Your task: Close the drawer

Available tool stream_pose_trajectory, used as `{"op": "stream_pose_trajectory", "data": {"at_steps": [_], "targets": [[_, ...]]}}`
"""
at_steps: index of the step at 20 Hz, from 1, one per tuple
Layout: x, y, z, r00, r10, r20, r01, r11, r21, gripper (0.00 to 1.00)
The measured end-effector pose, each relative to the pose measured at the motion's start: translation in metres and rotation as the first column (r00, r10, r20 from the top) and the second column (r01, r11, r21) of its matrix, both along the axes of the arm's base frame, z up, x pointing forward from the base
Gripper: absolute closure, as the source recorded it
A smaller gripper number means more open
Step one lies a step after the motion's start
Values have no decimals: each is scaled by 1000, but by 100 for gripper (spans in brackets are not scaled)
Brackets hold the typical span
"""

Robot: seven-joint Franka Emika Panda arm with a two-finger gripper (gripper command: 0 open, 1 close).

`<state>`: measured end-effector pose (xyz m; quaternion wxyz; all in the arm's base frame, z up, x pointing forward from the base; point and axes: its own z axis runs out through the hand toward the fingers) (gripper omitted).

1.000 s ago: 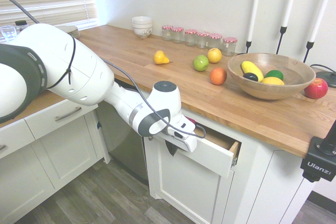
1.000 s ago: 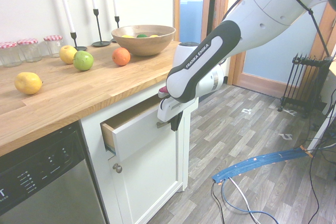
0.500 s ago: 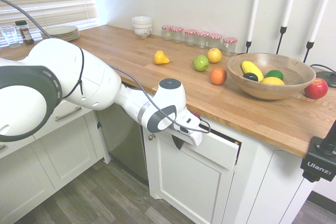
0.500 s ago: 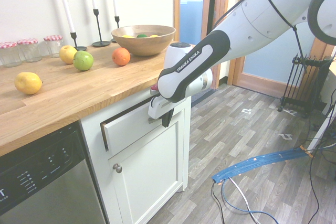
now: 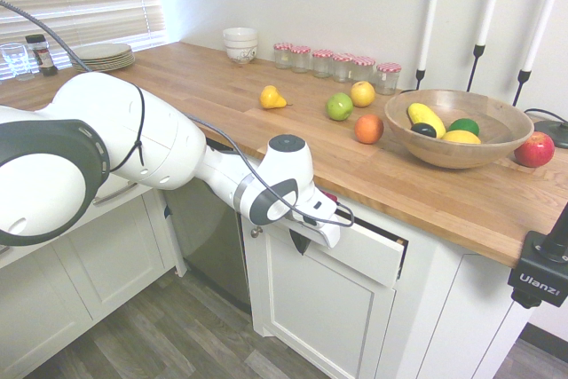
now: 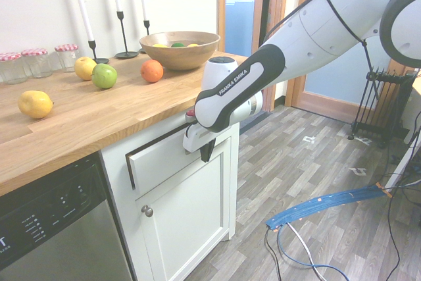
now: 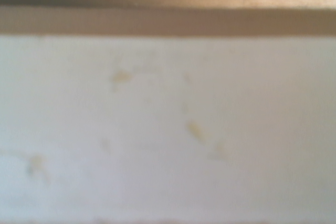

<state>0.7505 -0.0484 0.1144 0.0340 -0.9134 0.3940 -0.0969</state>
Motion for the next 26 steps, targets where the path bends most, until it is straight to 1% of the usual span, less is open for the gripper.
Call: {"op": "stream_pose_trajectory", "data": {"at_steps": [3, 6, 10, 15, 19, 26], "targets": [[-12, 1, -9, 996, -19, -89, 21, 1000, 15, 100], [-34, -1, -10, 990, -29, -135, 32, 999, 19, 100], [-64, -3, 5, 983, -41, -180, 46, 999, 27, 100], [-105, 4, 38, 976, -35, -214, 46, 998, 43, 100], [-143, 12, 65, 974, -15, -225, 25, 999, 42, 100], [-230, 20, 108, 972, 13, -234, -6, 1000, 28, 100]]}}
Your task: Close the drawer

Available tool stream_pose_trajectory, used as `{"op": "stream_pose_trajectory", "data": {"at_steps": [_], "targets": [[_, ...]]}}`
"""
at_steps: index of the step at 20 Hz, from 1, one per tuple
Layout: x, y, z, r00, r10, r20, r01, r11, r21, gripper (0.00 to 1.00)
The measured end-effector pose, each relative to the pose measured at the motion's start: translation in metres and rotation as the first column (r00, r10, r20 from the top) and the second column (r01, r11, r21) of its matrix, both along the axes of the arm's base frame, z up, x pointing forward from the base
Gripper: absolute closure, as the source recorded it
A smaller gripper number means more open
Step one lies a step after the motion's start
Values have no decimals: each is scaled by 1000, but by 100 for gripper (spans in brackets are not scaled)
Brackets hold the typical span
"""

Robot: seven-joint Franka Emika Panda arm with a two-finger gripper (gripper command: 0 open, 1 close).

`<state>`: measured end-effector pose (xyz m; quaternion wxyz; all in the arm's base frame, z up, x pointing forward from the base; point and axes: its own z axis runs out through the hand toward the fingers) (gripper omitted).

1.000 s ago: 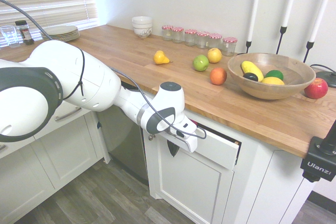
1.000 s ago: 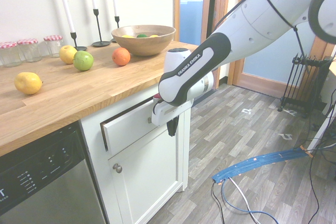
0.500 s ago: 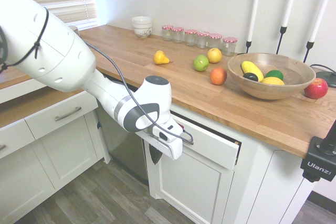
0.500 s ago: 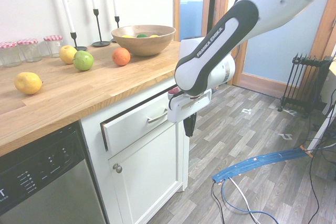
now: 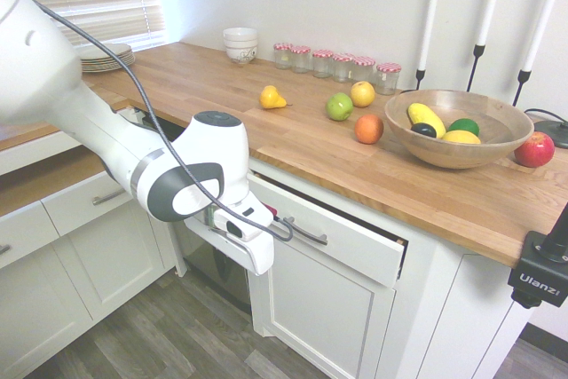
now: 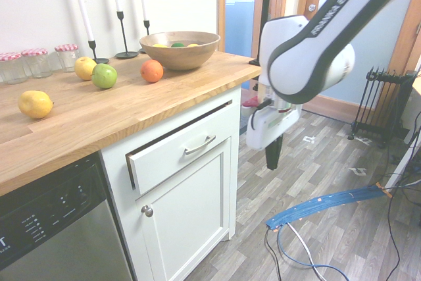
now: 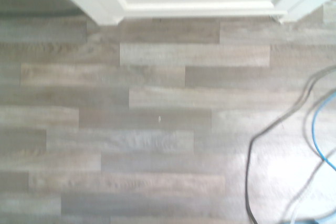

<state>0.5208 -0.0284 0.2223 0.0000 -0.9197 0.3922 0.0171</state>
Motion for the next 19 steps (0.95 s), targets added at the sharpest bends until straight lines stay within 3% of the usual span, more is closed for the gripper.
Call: {"op": "stream_pose_trajectory", "data": {"at_steps": [2, 3, 9, 19], "targets": [[-30, 0, 9, 1000, -2, -3, 2, 1000, 1, 100], [-45, -1, 12, 1000, -5, -5, 5, 1000, 1, 0], [-124, -6, 13, 1000, -19, -3, 19, 1000, 6, 0], [-128, -4, 15, 1000, -15, 1, 15, 1000, 5, 0]]}}
